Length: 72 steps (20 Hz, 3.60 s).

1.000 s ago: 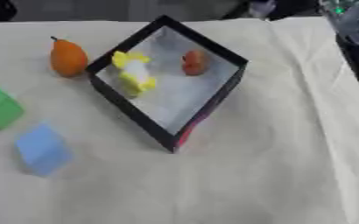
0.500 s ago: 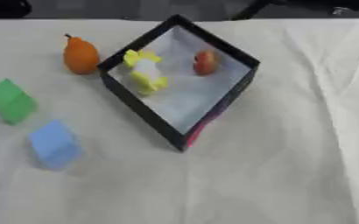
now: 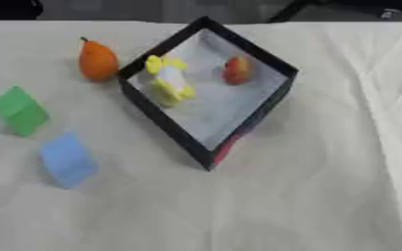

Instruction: Pick up objects on the table and place them in the box.

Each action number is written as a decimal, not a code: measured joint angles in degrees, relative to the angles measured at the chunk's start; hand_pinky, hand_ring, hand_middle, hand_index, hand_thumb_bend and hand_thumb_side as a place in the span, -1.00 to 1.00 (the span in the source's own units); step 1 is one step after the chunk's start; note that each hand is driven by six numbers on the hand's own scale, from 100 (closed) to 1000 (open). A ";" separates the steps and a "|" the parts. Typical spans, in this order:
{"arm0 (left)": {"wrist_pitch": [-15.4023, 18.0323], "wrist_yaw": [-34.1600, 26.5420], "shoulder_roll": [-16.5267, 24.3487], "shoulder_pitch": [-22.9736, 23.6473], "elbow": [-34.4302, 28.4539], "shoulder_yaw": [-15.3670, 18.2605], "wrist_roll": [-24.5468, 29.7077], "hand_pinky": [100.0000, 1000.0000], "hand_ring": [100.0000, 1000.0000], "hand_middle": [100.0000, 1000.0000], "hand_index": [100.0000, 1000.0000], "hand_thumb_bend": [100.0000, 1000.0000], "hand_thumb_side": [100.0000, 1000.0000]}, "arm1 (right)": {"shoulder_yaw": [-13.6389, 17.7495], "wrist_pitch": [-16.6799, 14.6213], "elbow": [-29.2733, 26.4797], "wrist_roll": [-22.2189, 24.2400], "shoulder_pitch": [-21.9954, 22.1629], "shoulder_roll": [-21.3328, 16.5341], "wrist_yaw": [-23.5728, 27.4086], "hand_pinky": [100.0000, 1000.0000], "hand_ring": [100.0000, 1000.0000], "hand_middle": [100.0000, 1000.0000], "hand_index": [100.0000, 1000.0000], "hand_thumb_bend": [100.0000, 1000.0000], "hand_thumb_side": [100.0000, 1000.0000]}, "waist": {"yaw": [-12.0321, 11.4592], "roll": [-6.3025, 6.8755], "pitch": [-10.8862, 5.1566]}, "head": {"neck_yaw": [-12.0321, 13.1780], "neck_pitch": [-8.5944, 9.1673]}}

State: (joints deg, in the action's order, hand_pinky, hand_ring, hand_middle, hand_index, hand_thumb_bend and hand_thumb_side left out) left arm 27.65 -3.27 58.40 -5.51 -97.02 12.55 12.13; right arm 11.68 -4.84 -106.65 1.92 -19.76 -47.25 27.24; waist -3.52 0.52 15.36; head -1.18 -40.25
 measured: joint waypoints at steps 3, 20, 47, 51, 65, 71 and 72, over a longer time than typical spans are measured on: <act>0.87 5.40 3.19 -2.59 7.40 -1.81 0.76 0.68 1.00 0.66 0.75 -1.00 -0.31 | 0.31 0.58 -0.17 -0.01 0.20 0.17 0.00 0.87 0.37 0.24 0.64 -1.00 -0.06 | 0.07 0.13 0.00 | 0.50 0.00; -4.13 18.67 6.65 -18.95 23.65 -14.93 12.17 0.89 1.00 0.61 0.74 -0.65 0.16 | -0.23 1.99 -0.71 0.50 -0.22 0.83 0.07 0.86 0.33 0.20 0.63 -1.00 -0.06 | 0.80 0.18 -0.01 | 3.58 0.58; -2.83 29.17 0.58 -26.37 29.95 -22.29 21.74 0.94 1.00 0.63 0.74 -0.44 0.93 | -0.45 3.61 -0.77 0.50 -0.34 1.88 0.17 0.85 0.30 0.17 0.61 -1.00 -0.06 | 1.35 0.52 -0.02 | 4.54 1.02; -4.81 29.65 -0.50 -27.76 30.47 -23.03 21.41 0.93 1.00 0.62 0.73 -0.29 0.89 | -0.44 4.05 -0.74 0.47 -0.31 1.94 -0.05 0.85 0.30 0.17 0.60 -1.00 -0.06 | 1.40 0.52 -0.02 | 4.76 1.02; -7.04 38.71 -3.99 -30.80 32.60 -25.02 14.61 0.94 1.00 0.64 0.79 -0.14 0.50 | -0.42 4.71 -0.54 0.87 0.14 2.44 -0.51 0.85 0.28 0.15 0.58 -1.00 -0.05 | 1.92 1.26 -0.02 | 5.51 1.00; -7.24 41.81 -4.99 -31.33 34.29 -25.12 13.39 0.93 1.00 0.64 0.78 -0.07 0.67 | -0.42 5.09 -0.52 0.98 0.13 2.83 -0.52 0.84 0.28 0.15 0.58 -1.00 -0.05 | 2.10 1.38 -0.02 | 5.56 1.00; -7.22 42.30 -5.35 -31.34 34.68 -25.17 13.33 0.93 1.00 0.64 0.77 -0.05 0.70 | -0.42 5.11 -0.52 0.99 0.13 2.83 -0.52 0.84 0.28 0.15 0.58 -1.00 -0.05 | 2.14 1.38 -0.02 | 5.58 1.00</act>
State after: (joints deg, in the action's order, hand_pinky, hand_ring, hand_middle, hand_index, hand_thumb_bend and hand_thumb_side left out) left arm 20.43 39.03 53.05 -36.85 -62.34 -12.61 25.46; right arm 11.26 0.27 -107.18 2.91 -19.64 -44.42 26.72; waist -1.38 1.90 15.34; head 4.40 -39.25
